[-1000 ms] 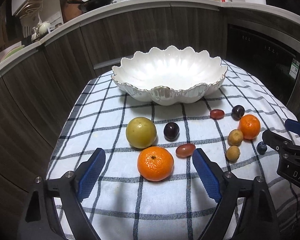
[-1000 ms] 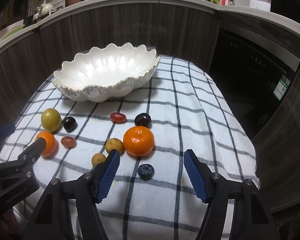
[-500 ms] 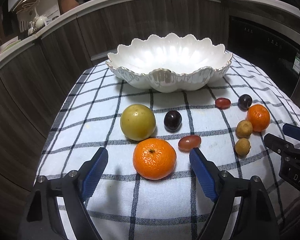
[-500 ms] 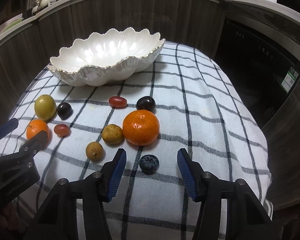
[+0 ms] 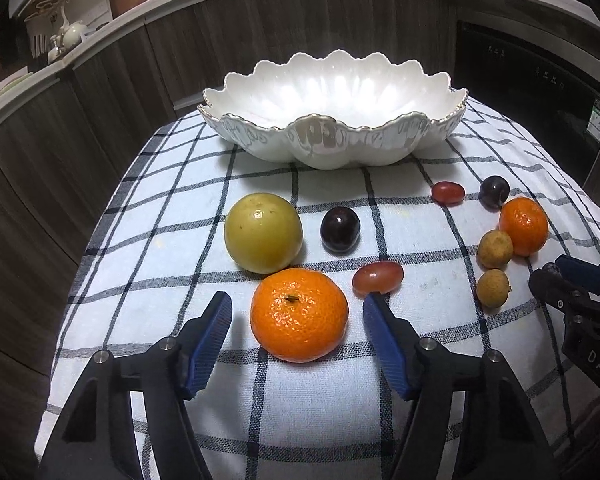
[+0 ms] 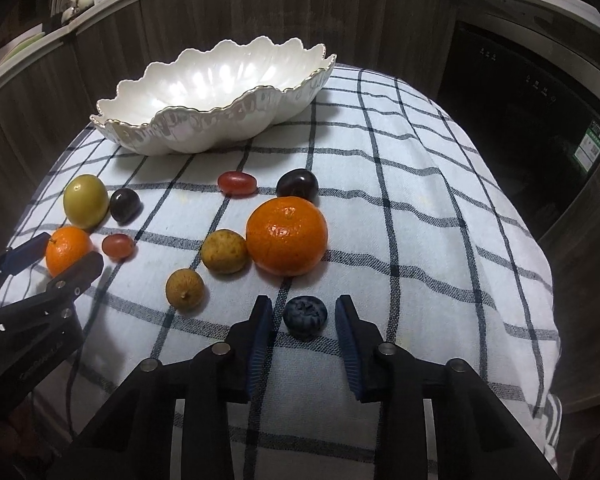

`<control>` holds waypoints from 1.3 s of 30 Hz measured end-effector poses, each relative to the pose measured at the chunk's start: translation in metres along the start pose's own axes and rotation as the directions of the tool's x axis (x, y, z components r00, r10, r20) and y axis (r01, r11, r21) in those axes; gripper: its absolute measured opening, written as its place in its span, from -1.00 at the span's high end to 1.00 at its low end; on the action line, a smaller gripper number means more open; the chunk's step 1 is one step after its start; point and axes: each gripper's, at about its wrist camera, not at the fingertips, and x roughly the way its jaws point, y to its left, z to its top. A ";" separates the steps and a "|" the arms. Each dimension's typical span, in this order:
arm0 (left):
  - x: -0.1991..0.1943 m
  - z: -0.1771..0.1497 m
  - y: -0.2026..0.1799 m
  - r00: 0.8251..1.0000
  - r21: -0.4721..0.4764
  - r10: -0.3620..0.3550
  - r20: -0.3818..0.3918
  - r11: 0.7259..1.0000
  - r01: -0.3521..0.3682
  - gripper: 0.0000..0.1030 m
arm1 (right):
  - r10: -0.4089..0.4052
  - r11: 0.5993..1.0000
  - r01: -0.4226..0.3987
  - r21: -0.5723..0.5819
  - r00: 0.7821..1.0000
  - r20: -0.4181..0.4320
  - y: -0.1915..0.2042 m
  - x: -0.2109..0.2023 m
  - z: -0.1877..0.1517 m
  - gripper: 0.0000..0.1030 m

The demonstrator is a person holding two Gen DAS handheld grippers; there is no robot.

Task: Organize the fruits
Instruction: 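Lower the right gripper onto the blueberry while the left gripper approaches the mandarin, then close the right gripper on the blueberry while the left gripper grasps the mandarin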

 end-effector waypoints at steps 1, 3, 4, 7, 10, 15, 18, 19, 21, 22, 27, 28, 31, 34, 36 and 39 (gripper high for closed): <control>0.001 -0.001 0.000 1.000 0.003 0.000 -0.004 1.000 0.000 -0.25 | 0.000 1.000 0.000 0.000 1.000 0.001 0.000 0.000 0.000 0.35; 0.003 -0.001 -0.001 1.000 0.007 -0.012 -0.016 1.000 0.012 -0.05 | 0.002 1.000 -0.002 -0.002 1.000 0.003 0.000 0.000 0.000 0.45; 0.003 -0.002 -0.001 1.000 0.004 -0.020 -0.016 1.000 0.020 -0.03 | 0.004 1.000 -0.004 -0.004 1.000 0.005 0.001 0.000 0.000 0.51; 0.003 -0.001 -0.001 1.000 0.006 -0.009 -0.013 1.000 0.009 0.06 | 0.005 1.000 -0.005 -0.006 1.000 0.007 0.001 0.000 -0.001 0.55; 0.002 -0.001 0.000 1.000 0.002 -0.012 -0.013 1.000 0.012 0.09 | 0.005 1.000 -0.005 -0.006 1.000 0.006 0.001 0.000 -0.001 0.55; 0.002 -0.001 0.000 1.000 0.003 -0.011 -0.014 1.000 0.011 0.11 | 0.007 1.000 -0.007 -0.007 1.000 0.011 0.000 -0.002 0.000 0.55; 0.000 -0.002 -0.001 1.000 0.006 -0.009 -0.016 1.000 0.009 0.11 | 0.007 1.000 -0.007 -0.005 1.000 0.017 -0.001 -0.005 0.001 0.55; -0.001 -0.002 -0.001 1.000 0.005 -0.008 -0.015 1.000 0.008 0.12 | 0.007 1.000 -0.007 -0.005 1.000 0.020 -0.001 -0.006 0.001 0.55; -0.005 -0.001 -0.001 1.000 0.003 -0.007 -0.010 1.000 0.007 0.12 | 0.007 1.000 -0.007 -0.005 1.000 0.025 -0.001 -0.008 0.001 0.55; -0.007 -0.001 -0.001 1.000 0.003 -0.005 -0.005 1.000 0.005 0.12 | 0.007 1.000 -0.007 -0.004 1.000 0.030 -0.001 -0.010 0.001 0.55; -0.019 0.000 -0.001 1.000 0.001 -0.001 0.006 1.000 0.001 0.12 | 0.005 1.000 -0.005 -0.005 0.998 0.059 -0.002 -0.021 0.003 0.55; -0.022 0.001 -0.001 1.000 -0.001 -0.001 0.007 1.000 0.001 0.12 | 0.005 1.000 -0.005 -0.004 0.998 0.063 -0.003 -0.022 0.003 0.55; -0.032 0.004 0.000 1.000 -0.006 0.000 0.019 1.000 0.000 0.13 | 0.002 1.000 -0.002 0.000 0.997 0.082 -0.004 -0.029 0.006 0.55; -0.039 0.006 0.000 1.000 -0.007 0.000 0.027 1.000 0.000 0.13 | 0.000 1.000 0.000 0.001 0.995 0.102 -0.005 -0.037 0.008 0.55; -0.043 0.006 0.000 1.000 -0.009 -0.001 0.024 1.000 0.002 0.13 | 0.002 1.000 -0.002 0.001 0.994 0.110 -0.005 -0.041 0.009 0.55; -0.047 0.007 -0.001 1.000 -0.013 -0.004 0.022 1.000 0.004 0.13 | 0.005 1.000 -0.005 -0.001 0.993 0.119 -0.005 -0.046 0.011 0.55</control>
